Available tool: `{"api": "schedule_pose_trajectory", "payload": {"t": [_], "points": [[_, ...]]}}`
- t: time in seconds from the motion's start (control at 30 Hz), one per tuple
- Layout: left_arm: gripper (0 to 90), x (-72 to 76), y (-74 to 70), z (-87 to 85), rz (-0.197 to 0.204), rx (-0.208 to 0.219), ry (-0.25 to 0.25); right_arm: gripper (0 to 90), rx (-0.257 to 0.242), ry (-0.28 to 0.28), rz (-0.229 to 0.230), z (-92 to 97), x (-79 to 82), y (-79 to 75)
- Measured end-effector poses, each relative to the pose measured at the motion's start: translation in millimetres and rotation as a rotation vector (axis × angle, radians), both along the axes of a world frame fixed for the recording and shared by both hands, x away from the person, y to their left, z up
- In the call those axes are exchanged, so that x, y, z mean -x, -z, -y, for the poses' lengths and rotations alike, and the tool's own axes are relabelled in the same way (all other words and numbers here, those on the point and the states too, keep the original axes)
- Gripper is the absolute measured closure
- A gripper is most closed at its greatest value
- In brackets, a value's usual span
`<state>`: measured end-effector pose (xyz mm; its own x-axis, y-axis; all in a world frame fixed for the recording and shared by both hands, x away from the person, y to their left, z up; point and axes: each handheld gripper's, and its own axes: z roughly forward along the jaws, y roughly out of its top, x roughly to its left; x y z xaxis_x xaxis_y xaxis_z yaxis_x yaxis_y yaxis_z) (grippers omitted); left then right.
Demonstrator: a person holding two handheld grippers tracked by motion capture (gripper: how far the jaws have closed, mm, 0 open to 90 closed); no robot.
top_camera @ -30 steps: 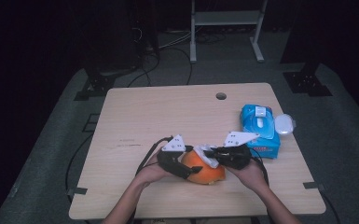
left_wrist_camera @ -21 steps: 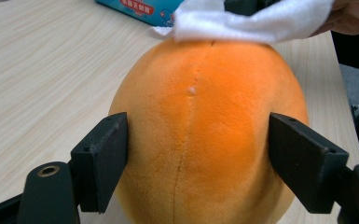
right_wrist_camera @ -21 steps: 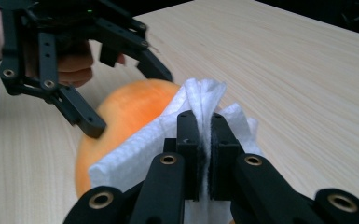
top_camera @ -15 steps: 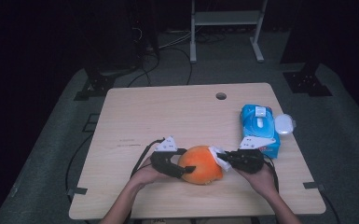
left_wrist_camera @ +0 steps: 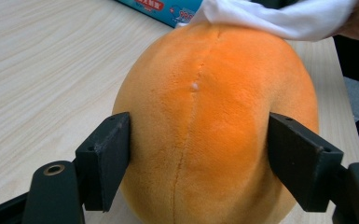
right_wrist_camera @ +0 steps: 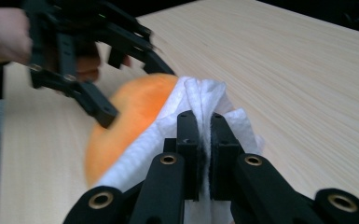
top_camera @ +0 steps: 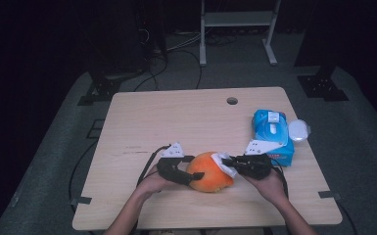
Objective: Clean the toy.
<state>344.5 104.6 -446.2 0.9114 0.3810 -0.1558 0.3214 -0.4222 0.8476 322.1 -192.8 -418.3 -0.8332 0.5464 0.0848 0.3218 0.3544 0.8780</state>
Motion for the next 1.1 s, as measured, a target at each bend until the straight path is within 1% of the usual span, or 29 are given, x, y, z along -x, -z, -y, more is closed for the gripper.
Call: {"api": "schedule_pose_trajectory", "payload": {"t": [0.07, 0.17, 0.3, 0.37, 0.4, 0.43, 0.53, 0.6, 0.67, 0.73, 0.83, 0.93, 1.0, 1.03, 1.1], "points": [[24.8, -0.1, 0.5, 0.0, 0.001, 0.004, 0.0, 84.4, -0.002, 0.011, -0.02, 5.5, -0.4, 4.7], [24.8, -1.3, 0.0, -0.3, -0.001, -0.002, -0.002, 84.3, 0.002, 0.016, -0.042, 12.1, 4.8, 10.3], [24.8, -2.4, 0.1, 0.2, -0.011, 0.004, -0.016, 84.3, 0.003, -0.003, -0.07, 17.3, 14.2, 14.4], [24.7, -2.6, -0.6, 2.4, -0.011, 0.003, -0.014, 84.3, 0.013, -0.011, -0.071, 17.6, 17.1, 15.1], [24.7, -2.3, -1.9, 3.4, -0.006, -0.005, -0.009, 84.3, 0.012, -0.01, -0.072, 18.0, 17.1, 14.8], [24.7, -1.7, -2.5, 4.9, 0.003, -0.004, -0.006, 84.3, 0.007, -0.009, -0.077, 18.8, 16.0, 14.3], [24.8, 2.0, -4.3, 8.1, 0.033, -0.018, 0.019, 84.3, -0.019, 0.002, -0.084, 19.7, 9.3, 12.6], [25.3, 5.2, -6.4, 9.9, 0.06, -0.038, 0.037, 84.3, -0.033, 0.008, -0.089, 18.7, 2.5, 11.7], [25.6, 8.3, -8.6, 12.1, 0.088, -0.052, 0.048, 84.1, -0.035, 0.013, -0.093, 16.8, -5.4, 11.5], [26.1, 12.2, -10.1, 14.9, 0.118, -0.069, 0.066, 84.1, -0.054, 0.019, -0.105, 15.6, -13.6, 12.4], [26.2, 17.9, -12.1, 18.2, 0.153, -0.086, 0.088, 84.1, -0.059, 0.031, -0.124, 14.6, -22.6, 14.5], [25.4, 21.3, -13.2, 19.6, 0.154, -0.08, 0.077, 84.1, -0.068, 0.026, -0.153, 17.1, -28.2, 19.2], [24.8, 22.6, -13.0, 20.3, 0.157, -0.076, 0.074, 84.1, -0.078, 0.027, -0.171, 20.8, -28.0, 20.8], [24.8, 22.9, -13.0, 20.9, 0.157, -0.076, 0.071, 84.1, -0.08, 0.025, -0.174, 22.1, -26.7, 20.7], [24.9, 23.2, -13.5, 22.5, 0.162, -0.085, 0.07, 84.2, -0.078, 0.021, -0.165, 22.6, -22.1, 18.2]]}}
